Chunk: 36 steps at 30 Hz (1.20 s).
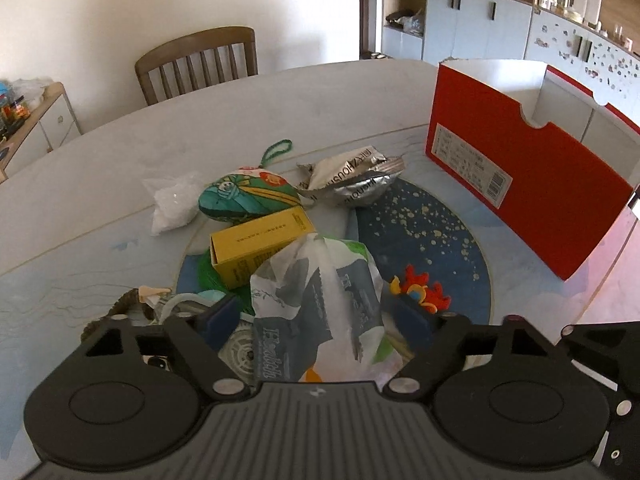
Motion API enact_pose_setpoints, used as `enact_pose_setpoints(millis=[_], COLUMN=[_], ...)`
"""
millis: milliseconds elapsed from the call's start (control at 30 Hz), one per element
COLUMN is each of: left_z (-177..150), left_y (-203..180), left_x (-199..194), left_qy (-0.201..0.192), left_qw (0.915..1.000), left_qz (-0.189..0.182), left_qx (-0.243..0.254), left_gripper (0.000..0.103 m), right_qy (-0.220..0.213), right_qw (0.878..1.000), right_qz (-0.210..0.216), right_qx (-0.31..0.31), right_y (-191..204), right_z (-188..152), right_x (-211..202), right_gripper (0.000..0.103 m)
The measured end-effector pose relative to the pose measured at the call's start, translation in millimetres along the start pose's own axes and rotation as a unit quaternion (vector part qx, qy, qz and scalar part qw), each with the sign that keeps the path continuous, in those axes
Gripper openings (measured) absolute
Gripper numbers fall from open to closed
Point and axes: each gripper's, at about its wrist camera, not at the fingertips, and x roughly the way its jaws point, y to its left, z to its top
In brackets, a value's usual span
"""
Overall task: Organize objects
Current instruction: 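Grasp the white plastic bag with the left tool while the right tool grasps the yellow bar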
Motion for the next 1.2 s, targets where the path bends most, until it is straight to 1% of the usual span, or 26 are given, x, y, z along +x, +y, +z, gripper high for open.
enact_pose_setpoints(millis=[33, 67, 100, 133, 233, 267, 300, 333, 367, 433, 467, 500, 600, 700, 900, 1033, 1200], left_z=[-0.5, -0.9, -1.4, -1.9, -2.4, -2.3, -2.1, -2.4, -2.6, -2.9, -3.0, -2.9, -3.1, -1.7, 4.7, 11.8, 24.7], left_y=[0.0, 0.0, 0.1, 0.3, 0.6, 0.9, 1.2, 1.1, 1.0, 1.2, 1.4, 1.6, 1.0, 2.9, 8.6, 11.7, 6.3], left_x=[0.6, 1.0, 1.6, 2.5, 2.8, 2.8, 2.8, 2.5, 2.2, 1.5, 0.7, -0.1, -2.5, -5.7, -23.7, -38.2, -57.3], left_qy=[0.001, 0.001, 0.001, 0.002, 0.002, 0.003, 0.004, 0.005, 0.004, 0.004, 0.004, 0.004, 0.000, -0.001, -0.006, -0.008, -0.017], left_qw=[1.0000, 1.0000, 1.0000, 1.0000, 1.0000, 1.0000, 1.0000, 0.9999, 0.9999, 0.9999, 0.9999, 0.9999, 0.9999, 0.9999, 0.9996, 0.9989, 0.9984], left_qz=[-0.001, 0.000, -0.001, -0.001, -0.001, -0.004, -0.006, -0.009, -0.009, -0.010, -0.013, -0.016, -0.015, -0.016, -0.024, -0.036, -0.046], left_qx=[0.001, 0.001, 0.001, 0.001, 0.002, 0.000, -0.001, -0.002, -0.002, -0.003, -0.003, -0.003, 0.002, -0.002, -0.012, -0.028, -0.027], left_gripper=[0.078, 0.075, 0.070, 0.068, 0.060, 0.058, 0.054, 0.053, 0.049, 0.041, 0.032, 0.029, 0.025, 0.023, 0.022, 0.022, 0.022], right_qy=[0.003, 0.004, 0.004, 0.004, 0.005, 0.005, 0.006, 0.007, 0.009, 0.012, 0.012, 0.013, 0.010, 0.007, -0.012, -0.036, -0.067], right_qw=[1.000, 1.000, 1.000, 1.000, 1.000, 1.000, 1.000, 1.000, 1.000, 1.000, 1.000, 1.000, 1.000, 0.999, 0.998, 0.996, 0.992], right_qz=[0.002, 0.001, 0.000, -0.001, -0.009, -0.013, -0.014, -0.014, -0.015, -0.015, -0.016, -0.016, -0.021, -0.033, -0.058, -0.067, -0.076], right_qx=[0.001, -0.001, -0.002, -0.003, -0.005, -0.005, -0.006, -0.006, -0.007, -0.007, -0.006, -0.006, -0.005, 0.003, 0.036, 0.049, 0.071], right_y=[-0.3, 0.2, 0.6, 1.1, 1.9, 2.3, 2.2, 2.2, 2.4, 1.9, 0.4, 0.1, -1.4, -6.5, -21.1, -28.4, -41.3], right_z=[-0.1, 0.0, 0.0, -0.1, 0.7, 0.7, 0.6, 0.8, 1.0, 1.5, 1.9, 2.0, 1.8, 1.8, 3.7, 6.7, 11.2], right_x=[1.4, 1.7, 1.4, 0.9, 0.5, 0.0, -0.5, -0.7, -0.6, -0.4, 0.0, -0.8, -4.7, -12.9, -38.9, -61.6, -90.9], right_gripper=[0.074, 0.073, 0.071, 0.070, 0.060, 0.054, 0.051, 0.050, 0.050, 0.050, 0.050, 0.050, 0.050, 0.050, 0.050, 0.050, 0.050])
